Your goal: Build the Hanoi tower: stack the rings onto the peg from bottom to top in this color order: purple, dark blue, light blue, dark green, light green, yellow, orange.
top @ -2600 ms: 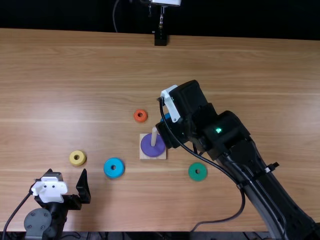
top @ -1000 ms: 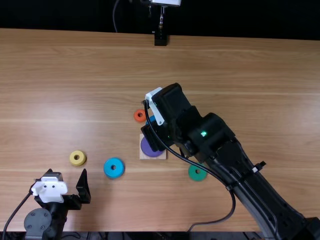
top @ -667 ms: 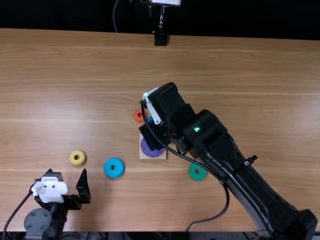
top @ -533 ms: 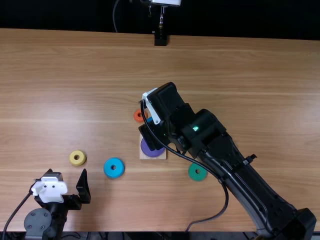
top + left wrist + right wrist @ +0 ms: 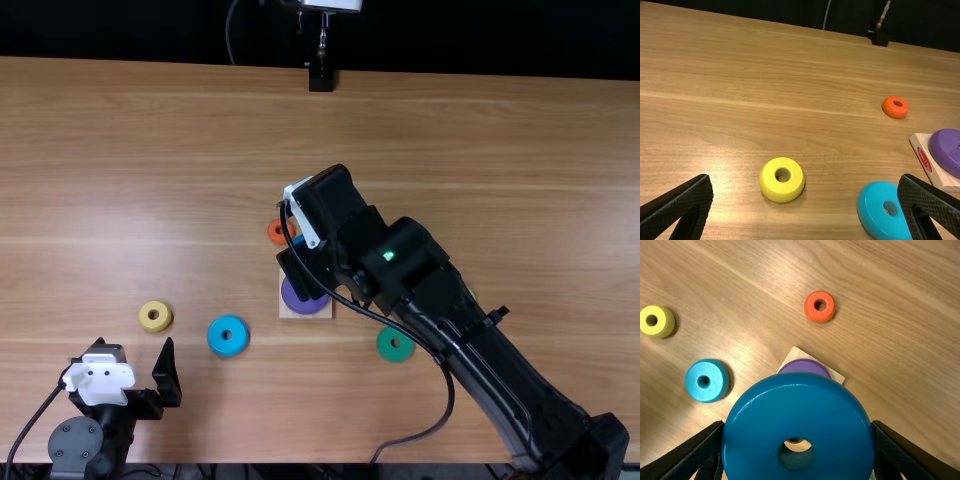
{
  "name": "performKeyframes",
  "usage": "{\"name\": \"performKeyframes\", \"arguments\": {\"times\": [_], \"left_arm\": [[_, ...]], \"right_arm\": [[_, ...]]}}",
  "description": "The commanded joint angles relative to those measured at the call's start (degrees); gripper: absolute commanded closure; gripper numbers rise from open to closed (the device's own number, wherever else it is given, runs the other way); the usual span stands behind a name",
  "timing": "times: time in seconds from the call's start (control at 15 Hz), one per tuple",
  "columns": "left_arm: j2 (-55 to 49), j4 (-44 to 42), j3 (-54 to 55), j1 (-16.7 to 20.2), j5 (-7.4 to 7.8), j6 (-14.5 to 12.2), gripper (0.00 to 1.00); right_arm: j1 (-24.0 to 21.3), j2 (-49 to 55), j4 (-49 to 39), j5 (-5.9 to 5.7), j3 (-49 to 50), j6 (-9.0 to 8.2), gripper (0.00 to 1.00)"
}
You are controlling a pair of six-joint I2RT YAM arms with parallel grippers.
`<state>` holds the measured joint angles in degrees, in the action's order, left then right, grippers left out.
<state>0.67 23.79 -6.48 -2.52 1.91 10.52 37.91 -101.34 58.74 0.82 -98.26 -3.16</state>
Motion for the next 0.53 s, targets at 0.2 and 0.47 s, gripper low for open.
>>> {"name": "performKeyframes", "arguments": {"times": [0.2, 0.47], "left_arm": [[-0.7, 4.8, 6.5, 0.4, 0.62, -0.6, 0.0], [-0.7, 4.8, 6.5, 0.4, 0.62, -0.6, 0.0]], "right_arm": [[1.6, -1.9, -0.2, 0.24, -1.2, -0.53, 1.0], [1.7, -2.0, 0.7, -0.93, -1.1, -0.53, 0.27]]}}
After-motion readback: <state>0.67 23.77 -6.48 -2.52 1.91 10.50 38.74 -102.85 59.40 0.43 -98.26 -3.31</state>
